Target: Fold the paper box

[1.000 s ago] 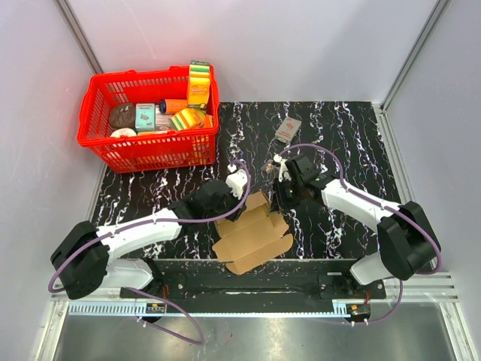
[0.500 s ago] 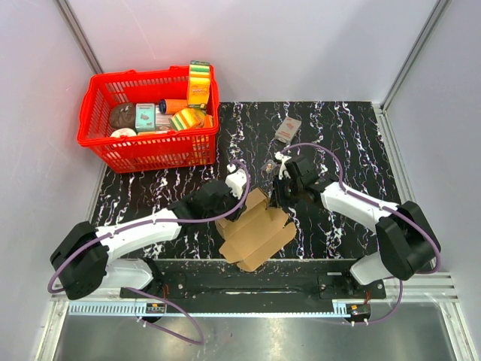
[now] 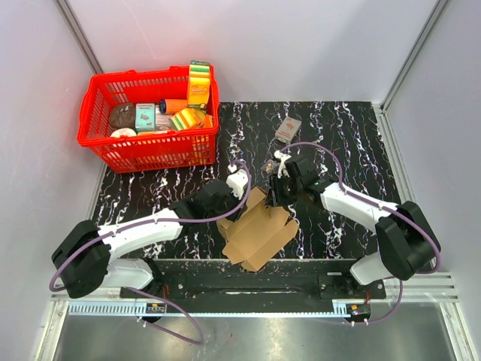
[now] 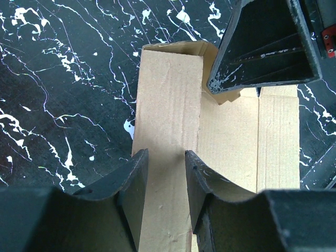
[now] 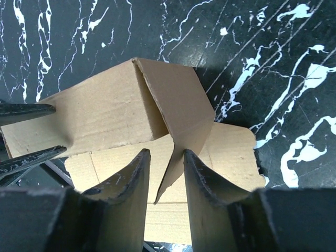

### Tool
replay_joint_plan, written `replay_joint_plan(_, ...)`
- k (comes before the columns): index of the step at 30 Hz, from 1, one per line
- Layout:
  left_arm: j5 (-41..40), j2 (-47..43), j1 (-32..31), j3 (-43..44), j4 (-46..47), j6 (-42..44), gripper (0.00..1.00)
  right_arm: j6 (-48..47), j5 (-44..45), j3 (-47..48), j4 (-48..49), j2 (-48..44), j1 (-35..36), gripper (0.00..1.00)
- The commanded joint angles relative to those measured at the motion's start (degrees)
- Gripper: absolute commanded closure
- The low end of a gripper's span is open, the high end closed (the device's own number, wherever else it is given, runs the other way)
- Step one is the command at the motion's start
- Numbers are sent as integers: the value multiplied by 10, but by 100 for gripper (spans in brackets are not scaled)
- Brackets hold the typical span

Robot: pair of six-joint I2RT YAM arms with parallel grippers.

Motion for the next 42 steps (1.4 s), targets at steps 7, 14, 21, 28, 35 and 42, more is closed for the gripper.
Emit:
replay_joint_plan(7,1,3,-4,-5,21,-7,62,19,-81,-35,76,-40,6,59)
replay_joint_plan(14,0,2,-4,-7,18,-7,62,35,-135,-73,175,-44,6,57)
replay_joint_plan(21,-1,2,-4,-6,16,-5,62,48,-156,-95,243,-21,6,57)
replay_joint_plan(28,0,5,-4,-6,16,-4,62,55,-184,-116,296,-19,6,56)
replay_joint_plan(35,1,4,-5,-12,16,-3,62,18,-170,-109,213,-102,6,54)
replay_joint_plan(42,0,0,-5,-12,15,-3,62,11,74,-86,49,-207,5,47)
